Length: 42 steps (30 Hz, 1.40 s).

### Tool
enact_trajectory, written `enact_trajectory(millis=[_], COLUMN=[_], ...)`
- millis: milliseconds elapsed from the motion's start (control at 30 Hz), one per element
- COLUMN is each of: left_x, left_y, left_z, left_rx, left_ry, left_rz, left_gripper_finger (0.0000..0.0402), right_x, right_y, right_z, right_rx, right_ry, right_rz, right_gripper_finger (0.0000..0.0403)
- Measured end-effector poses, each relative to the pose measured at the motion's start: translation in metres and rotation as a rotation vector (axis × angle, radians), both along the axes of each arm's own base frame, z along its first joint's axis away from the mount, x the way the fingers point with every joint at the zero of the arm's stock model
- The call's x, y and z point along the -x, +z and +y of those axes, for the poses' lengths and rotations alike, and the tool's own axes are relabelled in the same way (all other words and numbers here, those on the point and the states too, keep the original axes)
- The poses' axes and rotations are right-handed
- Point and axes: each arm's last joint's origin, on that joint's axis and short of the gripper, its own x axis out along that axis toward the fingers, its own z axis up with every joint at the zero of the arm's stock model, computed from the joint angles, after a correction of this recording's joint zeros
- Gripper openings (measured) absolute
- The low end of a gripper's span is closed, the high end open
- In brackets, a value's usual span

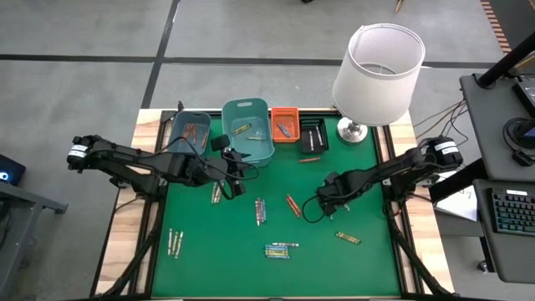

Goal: Sort crayons
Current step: Put the white crayon into the black bin

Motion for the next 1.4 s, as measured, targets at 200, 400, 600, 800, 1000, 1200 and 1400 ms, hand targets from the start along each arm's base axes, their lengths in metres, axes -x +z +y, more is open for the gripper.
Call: enact_trajectory(millis=[200, 400, 600, 800, 1000, 1200, 1400], left_x=[0.0, 0.0, -0.001, -0.001, 0.001, 0.002, 0.001], left_y=[0.0, 0.001, 0.001, 0.001, -0.001, -0.002, -0.003], left_z=[0.0, 0.0, 0.0, 0.0, 0.0, 0.001, 0.0], left_rx=[0.02, 0.022, 0.022, 0.035, 0.069, 0.096, 0.099], left_ry=[0.011, 0.012, 0.013, 0.02, 0.042, 0.061, 0.064], left_rz=[-0.013, -0.024, -0.029, -0.037, -0.032, -0.033, -0.034], left_gripper_finger=[0.011, 0.011, 0.011, 0.011, 0.011, 0.011, 0.011], right_x=[-0.002, -0.017, -0.044, -0.067, -0.072, -0.074, -0.075], right_y=[0.028, 0.065, 0.089, 0.08, 0.057, 0.039, 0.037], right_z=[-0.01, -0.031, -0.067, -0.115, -0.148, -0.157, -0.157], right_rx=[0.08, 0.332, 0.557, 0.674, 0.699, 0.681, 0.672], right_ry=[0.0, 0.037, 0.073, 0.004, -0.075, -0.108, -0.112], right_rz=[-0.131, -0.33, -0.49, -0.579, -0.499, -0.448, -0.447], right_gripper_finger=[0.0013, 0.0013, 0.0013, 0.0013, 0.0013, 0.0013, 0.002])
